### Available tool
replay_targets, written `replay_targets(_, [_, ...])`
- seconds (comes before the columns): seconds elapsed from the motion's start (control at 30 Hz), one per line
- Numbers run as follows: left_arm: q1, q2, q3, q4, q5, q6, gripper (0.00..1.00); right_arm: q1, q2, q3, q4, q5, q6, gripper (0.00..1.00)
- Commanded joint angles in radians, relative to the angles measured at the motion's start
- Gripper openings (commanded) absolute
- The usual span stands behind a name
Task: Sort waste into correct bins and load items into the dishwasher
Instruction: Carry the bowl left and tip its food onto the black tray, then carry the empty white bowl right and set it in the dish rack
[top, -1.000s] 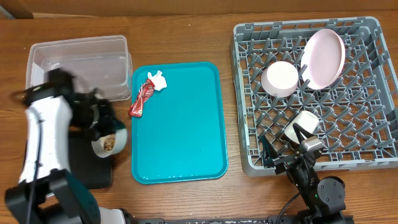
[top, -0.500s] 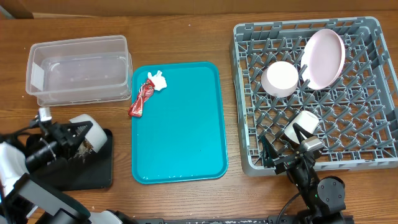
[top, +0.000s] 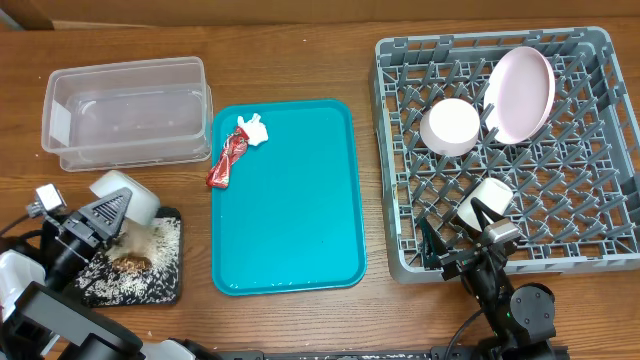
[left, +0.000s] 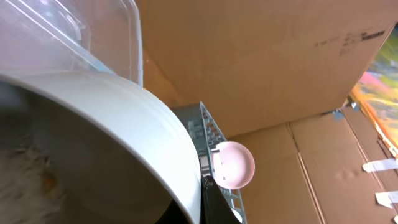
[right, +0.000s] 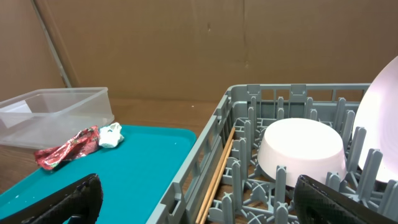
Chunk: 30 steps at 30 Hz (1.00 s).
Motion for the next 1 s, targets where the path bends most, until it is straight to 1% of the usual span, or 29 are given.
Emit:
replay_targets(0.0, [0.006,-0.024,-0.006,0.062,0.023,-0.140,0.04,-0.006,-0.012,-0.010,0.005,-0.002,0.006,1.00])
replay_targets(0.07, [0.006,-0.024,-0.006,0.061,0.030,-0.135,0.04,-0.006,-0.012,-0.010,0.005,-0.002,0.006,1.00])
replay_targets(0.1, [0.005,-0.024,-0.006,0.060,0.053,-0.096,0.04,-0.006,-0.012,-0.010,0.005,-0.002,0.006,1.00])
replay_targets(0.2, [0.005,-0.024,-0.006,0.024,0.087,-0.096,0.04,-0.006,-0.012,-0.010,0.005,-0.002,0.006,1.00])
replay_targets(0.27, [0.005,-0.024,-0.006,0.006,0.080,-0.062,0.04,-0.006,-0.012,-0.010,0.005,-0.002,0.006,1.00])
replay_targets(0.33, [0.005,-0.024,-0.006,-0.011,0.076,-0.069,0.04,-0.006,-0.012,-0.010,0.005,-0.002,0.006,1.00])
replay_targets(0.4, [0.005,-0.024,-0.006,-0.016,0.085,-0.023,0.04,-0.006,-0.012,-0.010,0.005,-0.002,0.006,1.00])
replay_targets(0.43, [0.005,-0.024,-0.006,0.000,0.067,-0.023,0.04,-0.006,-0.012,-0.010,0.005,-0.002,0.006,1.00])
replay_targets(0.47, [0.005,-0.024,-0.006,-0.021,0.064,-0.080,0.04,-0.006,-0.012,-0.010,0.005,-0.002,0.006,1.00])
replay_targets(0.5, [0.001,-0.024,-0.006,-0.069,0.087,-0.092,0.04,-0.006,-0.012,-0.010,0.005,-0.002,0.006,1.00])
replay_targets(0.53, [-0.002,-0.024,-0.006,-0.108,0.090,-0.045,0.04,-0.006,-0.012,-0.010,0.005,-0.002,0.006,1.00])
replay_targets(0.57, [-0.002,-0.024,-0.006,-0.093,0.082,0.043,0.04,-0.006,-0.012,-0.010,0.005,-0.002,0.006,1.00])
replay_targets(0.6, [-0.002,-0.023,-0.006,-0.060,0.041,0.069,0.04,-0.006,-0.012,-0.010,0.005,-0.002,0.006,1.00])
replay_targets(0.63, [0.000,-0.022,-0.006,-0.034,0.006,-0.003,0.04,-0.006,-0.012,-0.010,0.005,-0.002,0.006,1.00])
replay_targets(0.67, [-0.001,-0.020,-0.006,-0.037,0.023,-0.071,0.04,-0.006,-0.012,-0.010,0.005,-0.002,0.006,1.00])
replay_targets(0.7, [-0.001,-0.020,-0.006,-0.060,0.077,-0.101,0.04,-0.006,-0.012,-0.010,0.005,-0.002,0.006,1.00])
replay_targets(0.73, [-0.002,-0.021,-0.005,-0.082,0.089,-0.095,0.05,-0.006,-0.012,-0.010,0.005,-0.002,0.006,1.00])
replay_targets(0.77, [-0.002,-0.022,-0.002,-0.058,0.087,-0.072,0.04,-0.006,-0.012,-0.010,0.005,-0.002,0.006,1.00])
replay_targets(0.8, [-0.002,-0.022,-0.002,-0.013,0.044,-0.064,0.04,-0.006,-0.012,-0.010,0.005,-0.002,0.006,1.00])
replay_targets(0.83, [-0.002,-0.020,-0.002,0.010,-0.012,-0.123,0.04,-0.006,-0.012,-0.010,0.005,-0.002,0.006,1.00])
replay_targets(0.87, [-0.002,-0.016,-0.002,0.001,-0.018,-0.208,0.04,-0.006,-0.012,-0.010,0.005,-0.002,0.006,1.00])
replay_targets(0.9, [-0.002,-0.016,-0.002,-0.033,0.021,-0.202,0.04,-0.006,-0.012,-0.010,0.005,-0.002,0.006,1.00])
replay_targets(0.93, [-0.002,-0.019,-0.002,-0.057,0.078,-0.121,0.04,-0.006,-0.012,-0.010,0.005,-0.002,0.006,1.00])
replay_targets(0.97, [-0.002,-0.019,-0.001,-0.055,0.088,-0.043,0.04,-0.006,-0.012,-0.010,0.005,-0.002,0.006,1.00])
